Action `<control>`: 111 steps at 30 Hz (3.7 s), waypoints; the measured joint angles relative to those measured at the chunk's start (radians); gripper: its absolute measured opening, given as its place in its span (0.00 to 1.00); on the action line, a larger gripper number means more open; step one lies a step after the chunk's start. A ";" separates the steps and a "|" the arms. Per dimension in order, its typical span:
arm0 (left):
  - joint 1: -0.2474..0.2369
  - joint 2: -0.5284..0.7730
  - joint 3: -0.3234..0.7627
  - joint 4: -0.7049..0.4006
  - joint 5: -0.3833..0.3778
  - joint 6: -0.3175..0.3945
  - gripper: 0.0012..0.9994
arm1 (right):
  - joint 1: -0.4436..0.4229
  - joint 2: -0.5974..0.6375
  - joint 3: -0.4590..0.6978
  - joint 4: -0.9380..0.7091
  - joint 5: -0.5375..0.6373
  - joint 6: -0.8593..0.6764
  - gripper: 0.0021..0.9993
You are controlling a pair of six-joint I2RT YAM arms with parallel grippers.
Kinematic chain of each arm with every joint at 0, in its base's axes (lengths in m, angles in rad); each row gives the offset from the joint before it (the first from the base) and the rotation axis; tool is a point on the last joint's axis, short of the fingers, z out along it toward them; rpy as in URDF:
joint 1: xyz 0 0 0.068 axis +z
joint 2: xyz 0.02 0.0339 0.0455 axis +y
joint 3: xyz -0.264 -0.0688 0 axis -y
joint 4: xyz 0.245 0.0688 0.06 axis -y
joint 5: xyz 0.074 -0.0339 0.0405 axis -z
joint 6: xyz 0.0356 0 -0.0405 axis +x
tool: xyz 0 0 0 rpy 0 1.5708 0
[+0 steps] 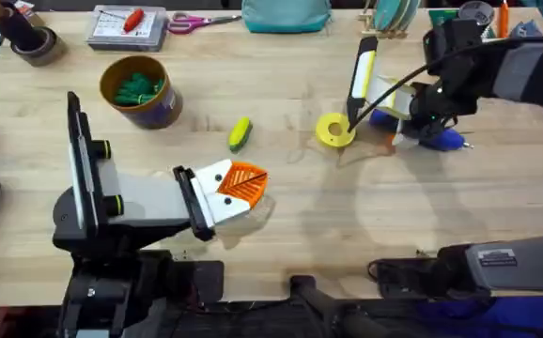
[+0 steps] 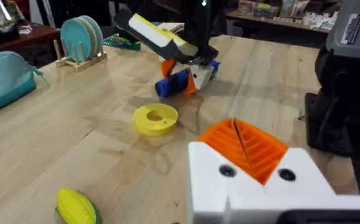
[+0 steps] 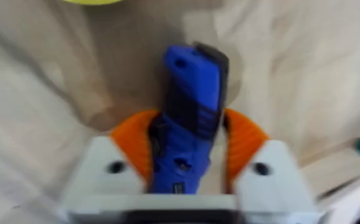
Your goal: Pick up the gripper from the table and insert it into the empty holder that is missing its gripper. Then pick up a screw, insert it into the mounting hole, and use the screwdriver to tighten it. Finally, clean up the table by picking up the vegetable and placing it into the bucket.
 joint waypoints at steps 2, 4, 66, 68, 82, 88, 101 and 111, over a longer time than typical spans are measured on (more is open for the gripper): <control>0.000 0.000 0.000 0.000 0.000 0.000 0.01 | 0.000 -0.002 0.007 0.025 0.007 -0.005 0.78; 0.000 0.000 0.000 0.000 0.000 0.000 0.01 | -0.002 -0.002 0.017 0.034 0.010 -0.010 0.98; 0.000 1.190 1.181 -0.768 -0.726 0.049 0.99 | 0.086 -1.053 -0.054 -0.416 -0.215 1.322 1.00; 0.000 1.206 1.184 -0.772 -0.750 0.050 0.99 | 0.086 -1.053 -0.054 -0.417 -0.216 1.321 1.00; -0.130 1.235 1.186 -0.923 -1.001 0.023 0.99 | 0.086 -1.053 -0.054 -0.420 -0.222 1.318 1.00; -0.322 1.279 1.201 -0.969 -1.114 -0.074 0.99 | 0.086 -1.053 -0.054 -0.420 -0.223 1.318 1.00; -0.388 1.675 1.202 -0.857 -1.120 -0.182 0.99 | 0.086 -1.053 -0.054 -0.420 -0.222 1.318 1.00; -0.316 1.830 1.214 -0.811 -1.119 -0.231 0.99 | 0.086 -1.053 -0.054 -0.420 -0.222 1.318 1.00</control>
